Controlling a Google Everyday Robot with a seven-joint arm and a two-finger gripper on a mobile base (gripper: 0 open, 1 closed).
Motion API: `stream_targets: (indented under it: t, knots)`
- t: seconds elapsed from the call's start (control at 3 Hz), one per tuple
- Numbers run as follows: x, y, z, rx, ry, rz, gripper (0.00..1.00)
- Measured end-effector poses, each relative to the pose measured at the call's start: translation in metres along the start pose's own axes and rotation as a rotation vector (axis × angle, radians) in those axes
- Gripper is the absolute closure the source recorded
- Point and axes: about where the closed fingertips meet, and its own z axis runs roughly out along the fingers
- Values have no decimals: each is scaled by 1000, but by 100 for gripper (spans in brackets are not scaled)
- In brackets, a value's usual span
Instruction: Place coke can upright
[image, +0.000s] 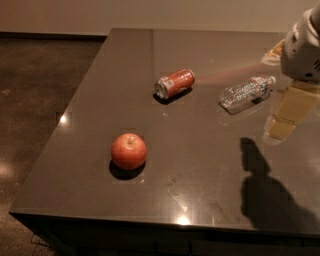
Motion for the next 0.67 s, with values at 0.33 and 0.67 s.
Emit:
stream_targets:
  t: [0.33,0.67]
  knots:
    - [-28,-19,10,2,-14,-53,0]
    - [-54,-48,22,-7,-22,-107,0]
